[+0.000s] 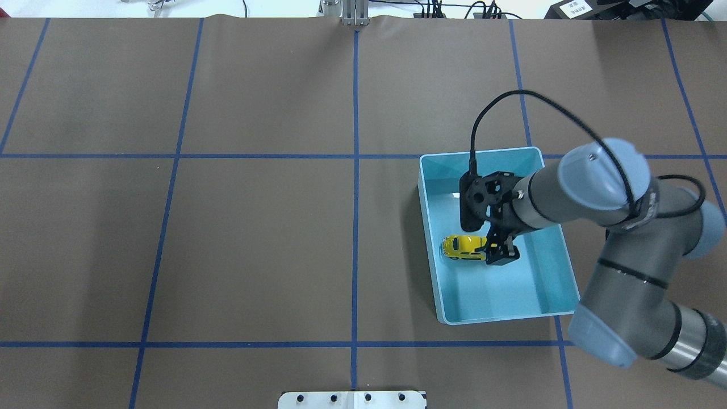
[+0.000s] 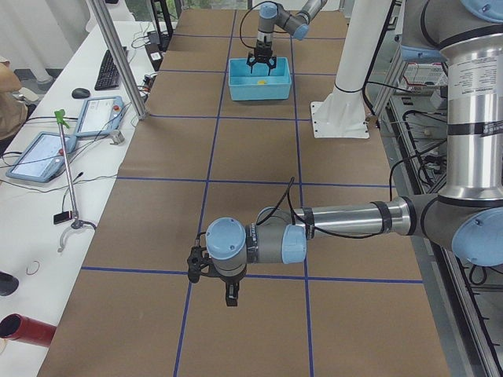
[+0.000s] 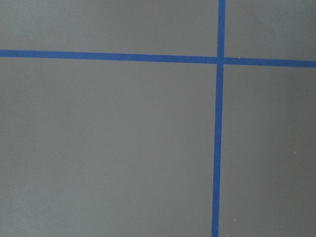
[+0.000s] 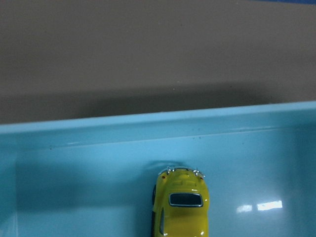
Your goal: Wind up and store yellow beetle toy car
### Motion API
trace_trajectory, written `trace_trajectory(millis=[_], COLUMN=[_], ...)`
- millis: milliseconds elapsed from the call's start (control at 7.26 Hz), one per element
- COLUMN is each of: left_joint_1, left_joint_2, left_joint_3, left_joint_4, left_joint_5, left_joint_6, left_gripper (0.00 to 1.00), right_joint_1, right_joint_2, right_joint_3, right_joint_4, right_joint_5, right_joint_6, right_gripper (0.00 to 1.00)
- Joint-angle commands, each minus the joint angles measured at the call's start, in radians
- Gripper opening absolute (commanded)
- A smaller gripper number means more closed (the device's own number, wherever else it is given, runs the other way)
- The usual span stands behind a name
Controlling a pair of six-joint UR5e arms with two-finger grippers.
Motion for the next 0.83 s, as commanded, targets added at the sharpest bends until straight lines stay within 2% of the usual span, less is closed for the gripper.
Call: trace_trajectory(millis=[0,138,276,413,551,689], left_joint_1=[0.000,0.000,0.000,0.000,0.000,0.000], left_joint_2=[0.000,0.000,0.000,0.001,0.000,0.000], left_joint_3=[0.000,0.000,0.000,0.000,0.000,0.000], left_joint_4=[0.000,0.000,0.000,0.000,0.000,0.000], left_joint_5=[0.000,0.001,0.002,0.002,0.002,0.002], left_joint_6=[0.000,0.000,0.000,0.000,0.000,0.000], left_gripper=[1.00,1.00,1.00,1.00,1.00,1.00], right_joint_1=[0.262,0.361,0.482,0.603,0.683,0.711], right_joint_2=[0.018,0.004,-0.028,-0.040,-0.075,-0.113], right_joint_3=[0.068,0.062,0.047,-0.019,-0.119,-0.160], right_joint_4=[-0.065,-0.071,-0.167,-0.287,-0.311,-0.308], right_joint_5=[0.189,0.248,0.263,0.261,0.274,0.286], right_joint_6=[0.225,0.349,0.433,0.470,0.496,0.498], right_gripper=[1.00,1.00,1.00,1.00,1.00,1.00])
